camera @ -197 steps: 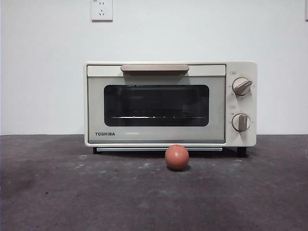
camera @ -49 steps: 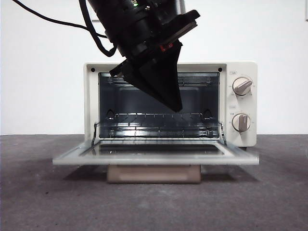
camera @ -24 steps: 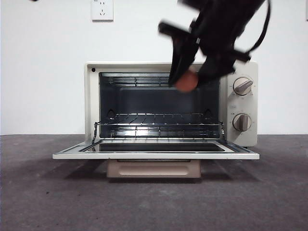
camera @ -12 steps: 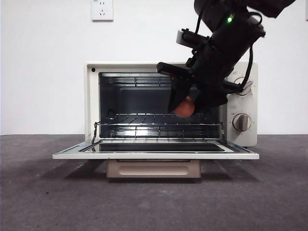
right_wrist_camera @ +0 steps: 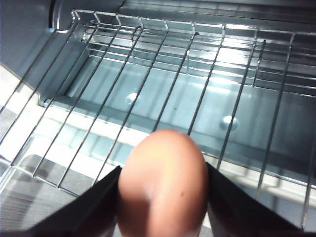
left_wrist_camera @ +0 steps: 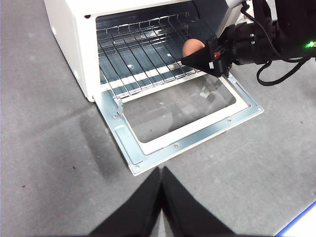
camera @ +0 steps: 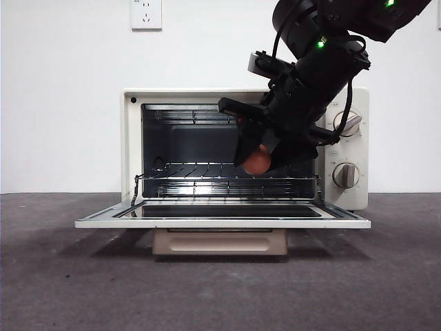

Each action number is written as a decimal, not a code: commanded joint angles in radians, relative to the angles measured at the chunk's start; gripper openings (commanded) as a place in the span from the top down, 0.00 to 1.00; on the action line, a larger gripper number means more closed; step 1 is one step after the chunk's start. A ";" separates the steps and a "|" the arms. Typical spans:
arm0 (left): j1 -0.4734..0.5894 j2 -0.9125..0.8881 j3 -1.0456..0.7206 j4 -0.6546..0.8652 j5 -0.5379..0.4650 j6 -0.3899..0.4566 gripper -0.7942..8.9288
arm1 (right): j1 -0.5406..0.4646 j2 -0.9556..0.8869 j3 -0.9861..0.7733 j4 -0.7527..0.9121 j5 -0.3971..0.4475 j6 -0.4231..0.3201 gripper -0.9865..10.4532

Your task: Eggoven

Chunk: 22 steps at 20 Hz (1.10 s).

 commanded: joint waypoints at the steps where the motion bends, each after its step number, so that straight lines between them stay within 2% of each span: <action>1: -0.002 0.005 0.009 0.006 0.002 -0.002 0.91 | 0.010 0.023 0.015 0.010 0.002 0.011 0.71; 5: -0.002 0.005 0.009 0.006 0.002 -0.002 0.91 | 0.010 0.023 0.015 0.009 0.017 0.011 0.67; 22: -0.002 0.005 0.009 0.006 0.002 0.001 0.91 | 0.011 -0.019 0.017 0.006 0.023 0.011 0.64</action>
